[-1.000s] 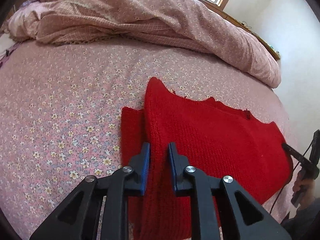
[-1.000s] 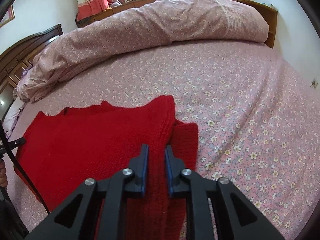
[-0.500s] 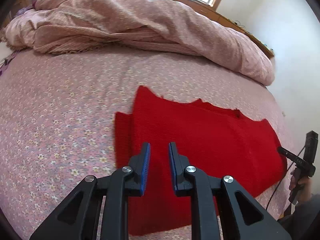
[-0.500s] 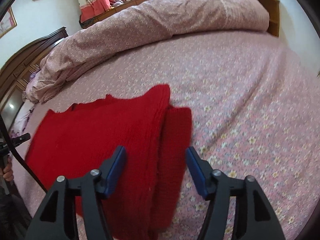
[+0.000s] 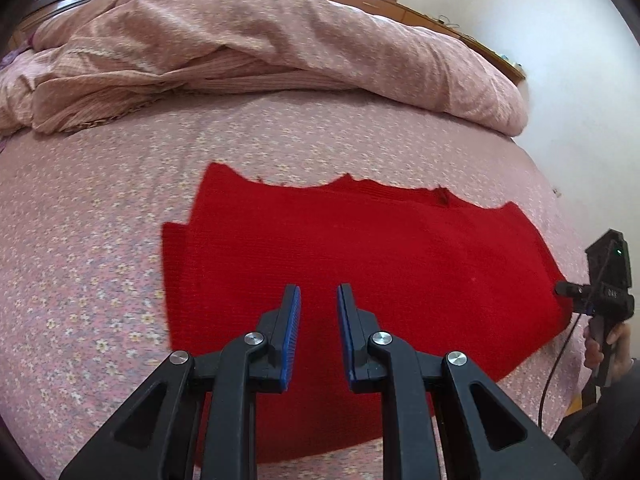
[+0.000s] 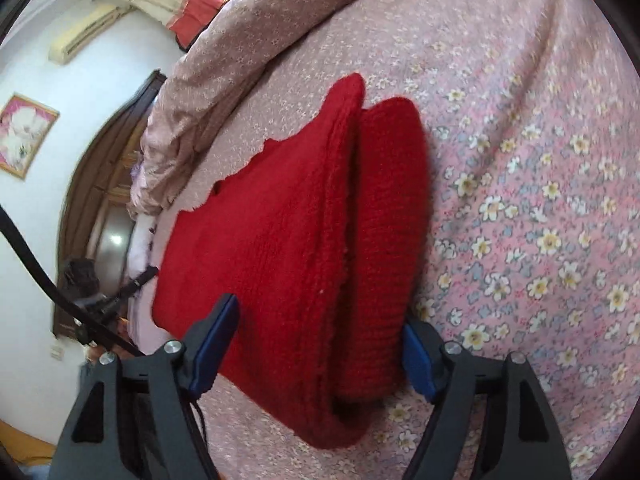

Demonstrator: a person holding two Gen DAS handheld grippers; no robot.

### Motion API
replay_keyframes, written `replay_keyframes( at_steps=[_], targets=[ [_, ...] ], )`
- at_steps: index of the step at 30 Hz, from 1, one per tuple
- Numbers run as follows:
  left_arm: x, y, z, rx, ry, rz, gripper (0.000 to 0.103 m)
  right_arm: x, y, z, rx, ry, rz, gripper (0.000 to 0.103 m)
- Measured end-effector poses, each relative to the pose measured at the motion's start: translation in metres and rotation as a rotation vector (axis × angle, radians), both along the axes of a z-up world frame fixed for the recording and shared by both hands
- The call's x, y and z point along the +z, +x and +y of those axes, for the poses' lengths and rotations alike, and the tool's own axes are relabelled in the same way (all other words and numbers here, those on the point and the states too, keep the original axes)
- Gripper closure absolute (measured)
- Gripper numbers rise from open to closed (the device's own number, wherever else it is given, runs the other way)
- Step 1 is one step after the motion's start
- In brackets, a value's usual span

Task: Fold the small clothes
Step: 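Grasp the folded edge of the cardigan with the right gripper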

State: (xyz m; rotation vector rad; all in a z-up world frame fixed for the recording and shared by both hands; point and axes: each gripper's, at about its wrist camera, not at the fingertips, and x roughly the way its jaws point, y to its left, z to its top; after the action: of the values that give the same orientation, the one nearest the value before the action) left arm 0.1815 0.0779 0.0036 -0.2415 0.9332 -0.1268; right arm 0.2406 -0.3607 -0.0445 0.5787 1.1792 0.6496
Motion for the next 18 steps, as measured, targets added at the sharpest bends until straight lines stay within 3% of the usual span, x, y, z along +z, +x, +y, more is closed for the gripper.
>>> replay_keyframes(
  at_steps=[3,6,11,18],
  targets=[
    [0.002,0.001,-0.012,-0.022,-0.006,-0.002,0.092,-0.005,0.005,-0.006,-0.044,0.051,0.019,0.025],
    [0.004,0.002,-0.024,-0.043,-0.007,-0.002,0.092,-0.005,0.009,-0.001,-0.052,0.031,-0.004,0.025],
    [0.004,0.003,-0.043,-0.082,-0.003,-0.003,0.092,-0.004,0.014,0.007,-0.015,0.001,-0.030,0.024],
    [-0.011,0.005,-0.062,-0.128,0.007,0.035,0.092,-0.008,0.006,0.005,0.045,0.084,0.018,0.025]
  ],
)
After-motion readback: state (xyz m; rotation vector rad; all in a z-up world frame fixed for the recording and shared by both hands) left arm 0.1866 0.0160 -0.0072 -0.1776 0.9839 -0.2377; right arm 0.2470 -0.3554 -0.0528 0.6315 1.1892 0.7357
